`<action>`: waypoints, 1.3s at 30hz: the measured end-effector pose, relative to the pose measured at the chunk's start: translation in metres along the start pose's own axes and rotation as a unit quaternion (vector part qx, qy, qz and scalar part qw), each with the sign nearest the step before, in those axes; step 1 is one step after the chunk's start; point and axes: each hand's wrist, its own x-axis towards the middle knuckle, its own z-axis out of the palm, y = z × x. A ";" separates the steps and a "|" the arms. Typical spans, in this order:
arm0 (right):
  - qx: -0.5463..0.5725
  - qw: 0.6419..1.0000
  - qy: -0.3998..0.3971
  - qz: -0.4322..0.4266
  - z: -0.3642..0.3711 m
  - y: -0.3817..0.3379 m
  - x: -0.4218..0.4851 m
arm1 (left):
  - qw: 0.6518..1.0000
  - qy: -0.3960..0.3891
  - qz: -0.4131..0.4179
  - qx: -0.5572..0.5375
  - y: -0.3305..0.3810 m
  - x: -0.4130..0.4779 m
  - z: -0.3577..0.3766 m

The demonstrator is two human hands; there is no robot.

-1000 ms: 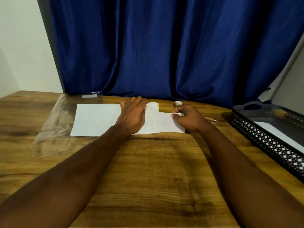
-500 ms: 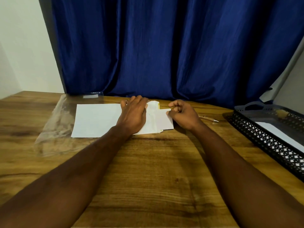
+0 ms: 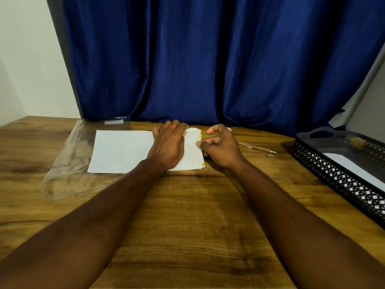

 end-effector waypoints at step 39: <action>0.128 0.977 -0.152 0.075 0.001 0.008 0.007 | 0.995 0.036 -0.016 -0.094 0.004 0.001 0.004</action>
